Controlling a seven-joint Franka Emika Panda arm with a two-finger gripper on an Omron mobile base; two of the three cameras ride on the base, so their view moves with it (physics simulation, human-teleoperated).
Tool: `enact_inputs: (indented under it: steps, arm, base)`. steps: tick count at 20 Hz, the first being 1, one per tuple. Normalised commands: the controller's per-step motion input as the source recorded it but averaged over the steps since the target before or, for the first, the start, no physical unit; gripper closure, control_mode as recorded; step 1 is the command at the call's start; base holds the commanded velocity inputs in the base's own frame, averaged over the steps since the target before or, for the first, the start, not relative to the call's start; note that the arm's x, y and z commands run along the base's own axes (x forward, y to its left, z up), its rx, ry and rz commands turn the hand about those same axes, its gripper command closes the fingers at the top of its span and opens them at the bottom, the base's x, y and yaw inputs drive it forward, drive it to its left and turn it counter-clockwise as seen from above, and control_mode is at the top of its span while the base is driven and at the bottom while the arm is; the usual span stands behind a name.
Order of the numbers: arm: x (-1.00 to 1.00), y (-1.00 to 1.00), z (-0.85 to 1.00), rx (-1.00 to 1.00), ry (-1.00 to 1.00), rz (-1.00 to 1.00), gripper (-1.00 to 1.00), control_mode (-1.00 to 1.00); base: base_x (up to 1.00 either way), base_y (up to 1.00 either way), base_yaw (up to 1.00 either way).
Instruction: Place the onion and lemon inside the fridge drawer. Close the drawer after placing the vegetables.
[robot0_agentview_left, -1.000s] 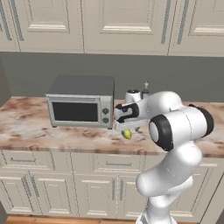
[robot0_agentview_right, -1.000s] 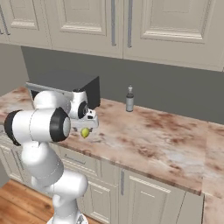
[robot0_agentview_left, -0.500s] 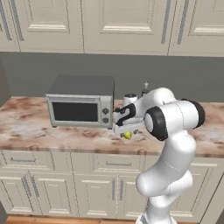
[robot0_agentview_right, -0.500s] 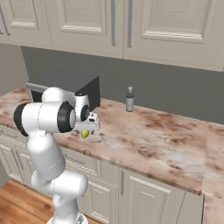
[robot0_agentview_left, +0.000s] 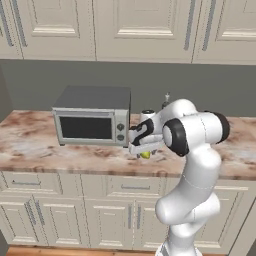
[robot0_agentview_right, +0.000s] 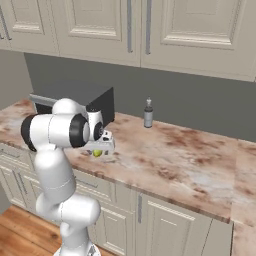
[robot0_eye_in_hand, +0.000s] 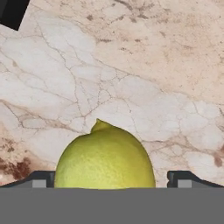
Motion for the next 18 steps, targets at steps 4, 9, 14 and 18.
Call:
enact_inputs:
  steps: [4,9,14,18]
  arm:
    - [-0.12,0.00,-0.29,-0.01,0.00,0.00,1.00,-1.00]
    - [0.00,0.06,-0.05,-0.02,0.01,-0.01,1.00,-1.00]
    - [-0.38,-0.35,0.43,0.01,-0.18,0.01,1.00,-1.00]
    - [-0.75,-0.35,1.00,0.00,-0.37,0.03,1.00,-1.00]
  base:
    - [0.00,0.00,0.00]
    - [0.00,0.00,0.00]
    - [0.00,0.00,0.00]
    - [0.00,0.00,0.00]
